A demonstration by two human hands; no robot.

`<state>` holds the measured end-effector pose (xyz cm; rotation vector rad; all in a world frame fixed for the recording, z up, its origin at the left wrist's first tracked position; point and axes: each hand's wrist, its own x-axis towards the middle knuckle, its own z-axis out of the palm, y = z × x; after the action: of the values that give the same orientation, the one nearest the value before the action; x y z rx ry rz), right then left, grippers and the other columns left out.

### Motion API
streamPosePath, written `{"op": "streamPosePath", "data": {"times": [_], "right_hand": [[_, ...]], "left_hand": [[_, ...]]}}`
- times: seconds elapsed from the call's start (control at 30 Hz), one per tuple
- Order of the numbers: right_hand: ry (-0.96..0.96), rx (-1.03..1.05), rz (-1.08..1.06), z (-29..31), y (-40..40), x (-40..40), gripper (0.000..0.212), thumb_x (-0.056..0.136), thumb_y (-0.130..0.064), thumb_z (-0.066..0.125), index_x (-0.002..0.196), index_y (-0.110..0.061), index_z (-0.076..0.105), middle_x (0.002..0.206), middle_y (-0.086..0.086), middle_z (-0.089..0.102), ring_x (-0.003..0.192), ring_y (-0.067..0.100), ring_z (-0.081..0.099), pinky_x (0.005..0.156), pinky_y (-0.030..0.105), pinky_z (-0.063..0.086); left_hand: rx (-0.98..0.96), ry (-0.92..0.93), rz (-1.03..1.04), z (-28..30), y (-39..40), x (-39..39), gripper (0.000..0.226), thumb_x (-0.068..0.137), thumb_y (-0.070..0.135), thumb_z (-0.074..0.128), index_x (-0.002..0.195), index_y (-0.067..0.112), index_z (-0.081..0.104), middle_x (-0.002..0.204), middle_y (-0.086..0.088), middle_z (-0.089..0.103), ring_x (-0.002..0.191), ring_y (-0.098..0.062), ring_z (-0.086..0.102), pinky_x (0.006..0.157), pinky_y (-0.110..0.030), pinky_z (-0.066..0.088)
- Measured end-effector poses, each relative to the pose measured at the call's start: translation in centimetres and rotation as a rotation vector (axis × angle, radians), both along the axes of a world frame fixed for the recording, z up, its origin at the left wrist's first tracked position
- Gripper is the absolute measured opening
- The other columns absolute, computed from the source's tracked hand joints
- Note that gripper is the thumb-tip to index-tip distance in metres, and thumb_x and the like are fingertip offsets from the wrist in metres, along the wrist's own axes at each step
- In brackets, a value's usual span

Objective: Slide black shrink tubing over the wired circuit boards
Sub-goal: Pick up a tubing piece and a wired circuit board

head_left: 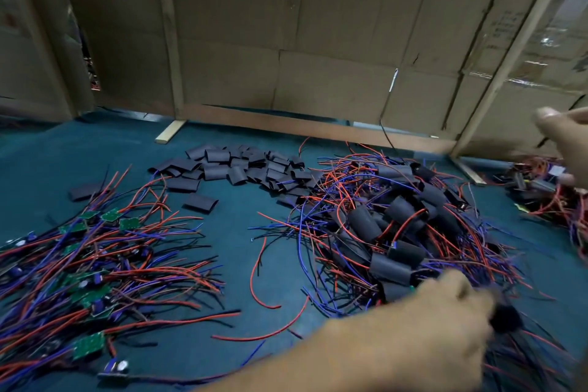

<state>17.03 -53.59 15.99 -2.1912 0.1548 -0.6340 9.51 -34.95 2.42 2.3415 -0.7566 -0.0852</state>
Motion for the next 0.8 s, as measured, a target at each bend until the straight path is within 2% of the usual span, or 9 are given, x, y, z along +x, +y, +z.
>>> {"op": "streamPosePath", "data": {"times": [0.03, 0.1, 0.2, 0.3, 0.4, 0.47, 0.6, 0.7, 0.8], "right_hand": [[-0.027, 0.000, 0.008, 0.3, 0.5, -0.3, 0.047, 0.063, -0.082, 0.050, 0.085, -0.042, 0.062, 0.087, -0.013, 0.061, 0.092, 0.029, 0.063, 0.085, 0.053, 0.052], [-0.025, -0.006, 0.022, 0.6, 3.2, -1.4, 0.033, 0.060, -0.080, 0.053, 0.077, -0.053, 0.065, 0.086, -0.017, 0.063, 0.090, 0.024, 0.066, 0.088, 0.054, 0.055], [0.009, -0.094, 0.040, 0.2, 6.4, -1.6, 0.040, 0.065, -0.075, 0.055, 0.077, -0.038, 0.066, 0.082, -0.022, 0.064, 0.084, 0.018, 0.067, 0.083, 0.047, 0.056], [0.021, -0.166, 0.071, -0.3, 7.9, -1.1, 0.038, 0.075, -0.066, 0.059, 0.086, -0.030, 0.066, 0.084, -0.022, 0.065, 0.091, 0.020, 0.067, 0.086, 0.041, 0.054], [0.048, -0.169, 0.110, -0.9, 8.1, -0.5, 0.035, 0.082, -0.062, 0.064, 0.092, -0.029, 0.067, 0.089, -0.018, 0.068, 0.092, 0.019, 0.067, 0.086, 0.040, 0.053], [0.058, -0.183, 0.137, -1.0, 8.2, -0.3, 0.031, 0.087, -0.059, 0.065, 0.092, -0.028, 0.068, 0.089, -0.018, 0.067, 0.090, 0.016, 0.065, 0.081, 0.036, 0.049], [0.064, -0.176, 0.169, -0.9, 8.7, -0.5, 0.027, 0.090, -0.055, 0.064, 0.088, -0.029, 0.068, 0.084, -0.023, 0.065, 0.079, -0.002, 0.058, 0.068, 0.027, 0.040], [0.075, -0.155, 0.201, -1.0, 9.3, -0.6, 0.025, 0.091, -0.053, 0.065, 0.084, -0.029, 0.068, 0.084, -0.022, 0.065, 0.079, -0.003, 0.057, 0.066, 0.027, 0.040], [0.081, -0.163, 0.237, -1.5, 10.6, -0.7, 0.025, 0.091, -0.050, 0.066, 0.082, -0.027, 0.069, 0.082, -0.017, 0.068, 0.079, 0.000, 0.059, 0.069, 0.030, 0.041]], "left_hand": [[-0.020, 0.013, 0.008, -0.7, -1.0, -0.8, 0.024, 0.103, 0.028, 0.048, 0.124, 0.016, 0.051, 0.122, -0.011, 0.051, 0.109, -0.029, 0.050, 0.100, -0.048, 0.048], [0.050, -0.119, -0.068, -1.4, -1.5, -2.1, 0.031, 0.101, 0.027, 0.053, 0.130, 0.017, 0.048, 0.126, -0.007, 0.042, 0.114, -0.028, 0.045, 0.100, -0.050, 0.048], [0.218, -0.289, -0.144, -0.9, 0.0, -1.8, 0.046, 0.096, 0.017, 0.059, 0.139, 0.011, 0.043, 0.132, -0.011, 0.036, 0.118, -0.036, 0.036, 0.099, -0.052, 0.044], [0.196, -0.426, -0.002, 1.0, 2.3, 0.5, 0.040, 0.100, 0.032, 0.054, 0.137, 0.018, 0.054, 0.130, -0.010, 0.046, 0.116, -0.033, 0.038, 0.100, -0.048, 0.036], [0.084, -0.447, 0.222, 3.9, 7.0, 3.9, 0.040, 0.099, 0.027, 0.050, 0.139, 0.025, 0.056, 0.125, -0.008, 0.056, 0.118, -0.031, 0.049, 0.101, -0.047, 0.040], [0.260, -0.380, 0.428, 4.8, 11.9, 6.4, 0.043, 0.095, 0.019, 0.050, 0.138, 0.027, 0.057, 0.126, -0.008, 0.057, 0.121, -0.032, 0.051, 0.101, -0.046, 0.043], [0.725, 0.136, 0.832, 2.6, 21.5, 8.2, 0.049, 0.090, 0.009, 0.047, 0.138, 0.020, 0.047, 0.137, -0.014, 0.038, 0.134, -0.041, 0.034, 0.108, -0.055, 0.036], [0.765, 0.301, 0.790, 1.7, 25.1, 7.7, 0.051, 0.092, 0.009, 0.046, 0.140, 0.027, 0.050, 0.147, -0.015, 0.038, 0.136, -0.040, 0.039, 0.111, -0.047, 0.039], [0.676, 0.253, 0.727, 2.4, 25.4, 7.8, 0.050, 0.093, 0.006, 0.055, 0.139, 0.025, 0.059, 0.144, -0.008, 0.055, 0.127, -0.028, 0.054, 0.093, -0.028, 0.044]]}}
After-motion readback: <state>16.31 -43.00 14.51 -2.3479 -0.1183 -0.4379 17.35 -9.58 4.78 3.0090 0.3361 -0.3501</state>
